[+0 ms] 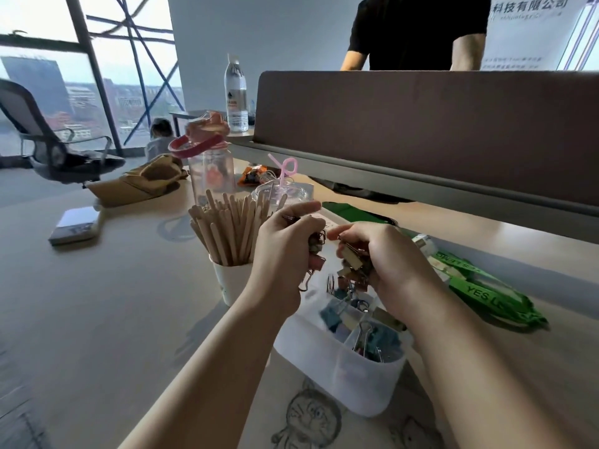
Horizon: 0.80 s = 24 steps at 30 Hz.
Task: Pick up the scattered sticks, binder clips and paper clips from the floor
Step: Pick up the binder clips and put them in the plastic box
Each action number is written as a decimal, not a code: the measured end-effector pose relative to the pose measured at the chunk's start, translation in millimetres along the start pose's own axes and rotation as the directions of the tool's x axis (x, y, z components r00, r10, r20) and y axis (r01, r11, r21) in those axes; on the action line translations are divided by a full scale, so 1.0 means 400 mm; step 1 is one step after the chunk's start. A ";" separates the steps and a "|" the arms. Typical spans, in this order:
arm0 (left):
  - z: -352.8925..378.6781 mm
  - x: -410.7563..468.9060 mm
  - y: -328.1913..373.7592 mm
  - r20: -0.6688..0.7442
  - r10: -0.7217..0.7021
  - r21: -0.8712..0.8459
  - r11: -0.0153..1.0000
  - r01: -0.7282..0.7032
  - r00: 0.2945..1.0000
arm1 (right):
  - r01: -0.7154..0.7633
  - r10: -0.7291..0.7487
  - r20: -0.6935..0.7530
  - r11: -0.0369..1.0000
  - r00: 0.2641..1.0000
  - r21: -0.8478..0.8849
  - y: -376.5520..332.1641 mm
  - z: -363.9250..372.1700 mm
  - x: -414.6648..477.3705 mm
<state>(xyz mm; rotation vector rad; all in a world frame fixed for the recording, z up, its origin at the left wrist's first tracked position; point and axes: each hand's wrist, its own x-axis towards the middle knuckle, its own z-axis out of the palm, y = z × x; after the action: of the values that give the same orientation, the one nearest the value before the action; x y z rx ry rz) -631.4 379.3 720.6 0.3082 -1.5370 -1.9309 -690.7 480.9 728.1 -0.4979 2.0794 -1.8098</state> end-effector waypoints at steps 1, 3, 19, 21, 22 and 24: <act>0.000 0.000 0.001 -0.004 -0.008 0.000 1.000 0.008 1.000 | 0.013 -0.013 0.007 1.000 1.000 -0.011 -0.002 0.001 0.000; 0.001 -0.001 0.002 -0.014 -0.024 -0.002 1.000 0.024 1.000 | 0.031 -0.031 0.016 0.998 0.999 -0.054 -0.006 0.000 -0.003; -0.005 0.005 0.005 0.030 -0.130 -0.076 0.988 0.132 0.991 | 0.187 -0.140 0.178 0.940 0.974 -0.285 -0.022 -0.032 -0.024; -0.007 0.003 0.008 0.032 -0.160 -0.095 0.982 0.162 0.987 | 0.190 -0.138 0.187 0.937 0.973 -0.294 -0.027 -0.035 -0.028; -0.006 0.001 0.009 0.037 -0.166 -0.099 0.981 0.169 0.985 | 0.188 -0.138 0.183 0.936 0.973 -0.297 -0.028 -0.036 -0.028; -0.002 -0.003 0.011 0.030 -0.165 -0.104 0.980 0.168 0.986 | 0.186 -0.139 0.173 0.937 0.975 -0.296 -0.032 -0.034 -0.029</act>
<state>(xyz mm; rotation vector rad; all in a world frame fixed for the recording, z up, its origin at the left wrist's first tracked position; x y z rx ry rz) -628.6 378.8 724.1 0.3814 -1.4550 -2.1440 -686.3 496.6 742.8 -0.8857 2.2836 -1.4751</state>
